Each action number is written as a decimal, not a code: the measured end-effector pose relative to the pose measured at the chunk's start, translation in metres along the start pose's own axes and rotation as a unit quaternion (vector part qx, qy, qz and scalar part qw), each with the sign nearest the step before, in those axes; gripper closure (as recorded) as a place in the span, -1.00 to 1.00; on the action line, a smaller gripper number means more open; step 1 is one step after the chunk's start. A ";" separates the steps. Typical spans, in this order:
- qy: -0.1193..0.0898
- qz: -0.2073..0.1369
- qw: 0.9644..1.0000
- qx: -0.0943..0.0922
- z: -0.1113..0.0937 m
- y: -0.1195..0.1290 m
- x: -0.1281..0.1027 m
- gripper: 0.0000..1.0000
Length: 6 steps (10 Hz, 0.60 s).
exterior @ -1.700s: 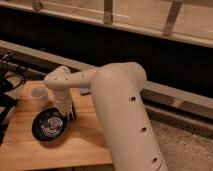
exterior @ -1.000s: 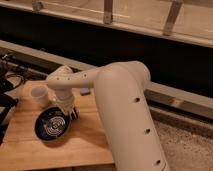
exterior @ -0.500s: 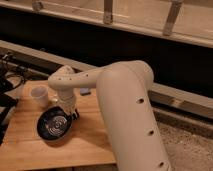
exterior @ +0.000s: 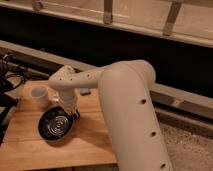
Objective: Drag the ceramic bowl in a circle
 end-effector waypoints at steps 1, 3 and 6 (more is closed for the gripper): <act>0.000 0.001 1.000 0.001 0.000 -0.004 -0.001 0.65; 0.004 0.017 1.000 0.000 0.000 -0.005 0.002 0.65; 0.006 0.062 0.998 -0.005 -0.006 -0.025 0.034 0.65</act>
